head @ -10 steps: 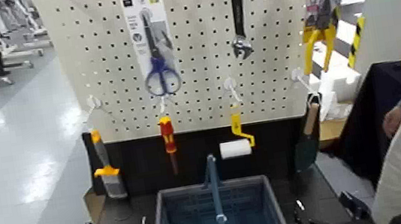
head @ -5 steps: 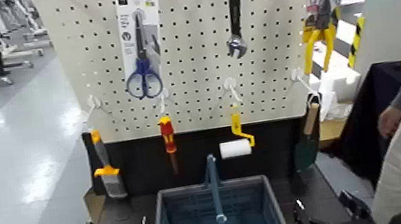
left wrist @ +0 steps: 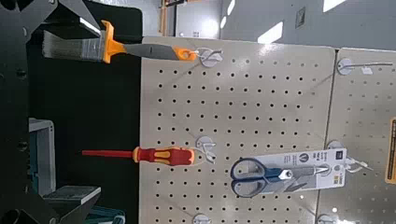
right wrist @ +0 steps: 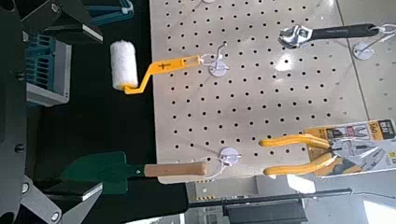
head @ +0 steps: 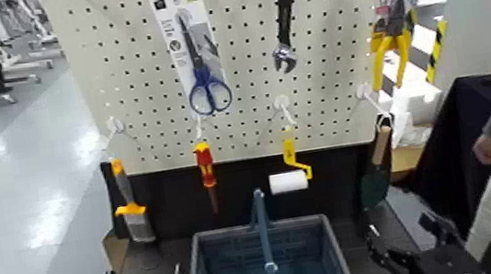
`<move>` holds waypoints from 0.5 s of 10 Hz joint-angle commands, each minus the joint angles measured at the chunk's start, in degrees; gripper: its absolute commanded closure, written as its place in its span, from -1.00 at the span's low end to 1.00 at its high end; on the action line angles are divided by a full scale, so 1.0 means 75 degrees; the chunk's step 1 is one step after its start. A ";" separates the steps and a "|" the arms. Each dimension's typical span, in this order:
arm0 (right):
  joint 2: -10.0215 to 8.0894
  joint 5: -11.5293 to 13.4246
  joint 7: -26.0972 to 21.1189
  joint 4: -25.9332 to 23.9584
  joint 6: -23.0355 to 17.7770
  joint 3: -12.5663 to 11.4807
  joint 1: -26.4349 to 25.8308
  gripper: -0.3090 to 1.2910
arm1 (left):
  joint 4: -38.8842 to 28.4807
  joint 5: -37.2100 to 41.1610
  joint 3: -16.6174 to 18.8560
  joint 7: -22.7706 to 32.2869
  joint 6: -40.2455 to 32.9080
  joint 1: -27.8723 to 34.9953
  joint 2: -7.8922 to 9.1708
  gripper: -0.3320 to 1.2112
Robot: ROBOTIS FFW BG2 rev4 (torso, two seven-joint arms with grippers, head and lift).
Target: Put the yellow pliers into the crate.
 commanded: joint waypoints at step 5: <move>-0.0036 0.0270 0.1693 -0.0112 0.0800 -0.1097 -0.1371 -0.32 | 0.0000 0.0023 -0.0035 -0.0071 0.0048 -0.0066 0.0008 -0.41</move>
